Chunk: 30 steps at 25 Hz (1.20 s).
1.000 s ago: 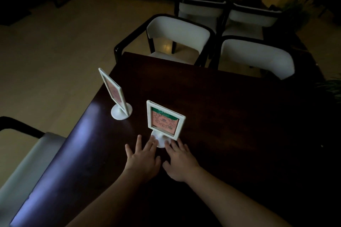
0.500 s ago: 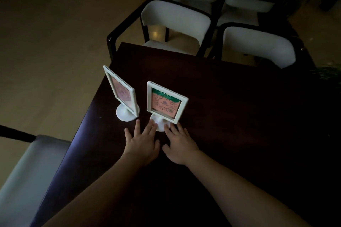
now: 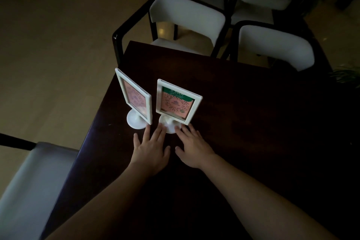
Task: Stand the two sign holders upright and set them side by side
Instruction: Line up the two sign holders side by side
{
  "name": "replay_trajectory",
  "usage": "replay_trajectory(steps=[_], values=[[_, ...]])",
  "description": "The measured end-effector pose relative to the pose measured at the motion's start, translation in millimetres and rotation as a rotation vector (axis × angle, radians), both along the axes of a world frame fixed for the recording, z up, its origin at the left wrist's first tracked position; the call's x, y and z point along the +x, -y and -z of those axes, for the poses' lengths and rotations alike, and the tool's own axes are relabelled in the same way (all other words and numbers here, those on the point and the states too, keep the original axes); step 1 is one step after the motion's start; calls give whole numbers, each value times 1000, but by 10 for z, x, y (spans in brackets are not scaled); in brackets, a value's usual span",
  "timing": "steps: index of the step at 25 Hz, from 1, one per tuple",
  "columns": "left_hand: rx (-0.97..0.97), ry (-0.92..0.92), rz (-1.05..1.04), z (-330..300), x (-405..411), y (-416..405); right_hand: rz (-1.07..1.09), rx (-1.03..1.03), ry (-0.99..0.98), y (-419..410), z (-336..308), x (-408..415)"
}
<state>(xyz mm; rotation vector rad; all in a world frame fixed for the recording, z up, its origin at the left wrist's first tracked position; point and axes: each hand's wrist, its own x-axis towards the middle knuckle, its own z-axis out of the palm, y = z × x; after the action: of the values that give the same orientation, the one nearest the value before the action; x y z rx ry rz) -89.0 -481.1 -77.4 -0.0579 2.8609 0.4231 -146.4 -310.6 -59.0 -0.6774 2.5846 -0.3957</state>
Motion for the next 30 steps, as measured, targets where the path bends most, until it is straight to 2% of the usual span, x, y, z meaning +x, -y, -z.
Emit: replay_trajectory(steps=[4,9,12,14,16,20,25,30], values=[[128,-99,55,-292,191,233,34,-142,-105,-37,-268,42],[254,-428,205,-978,265,807,-10,-399,-289,56,-1076,114],[238,-577,165,-1417,26,1142,-24,-476,-407,170,-1615,-53],[151,-657,177,-1667,-222,1274,-15,-416,-483,243,-1854,-231],[67,-644,232,-1841,-459,1323,-4,-287,-466,307,-1973,-404],[-106,-459,366,-1936,-750,1220,-8,-98,-409,404,-1937,-562],[-123,-427,550,-1936,-795,1061,-35,-23,-421,444,-1771,-530],[-152,-362,554,-1918,-750,1018,-48,-17,-461,458,-1725,-541]])
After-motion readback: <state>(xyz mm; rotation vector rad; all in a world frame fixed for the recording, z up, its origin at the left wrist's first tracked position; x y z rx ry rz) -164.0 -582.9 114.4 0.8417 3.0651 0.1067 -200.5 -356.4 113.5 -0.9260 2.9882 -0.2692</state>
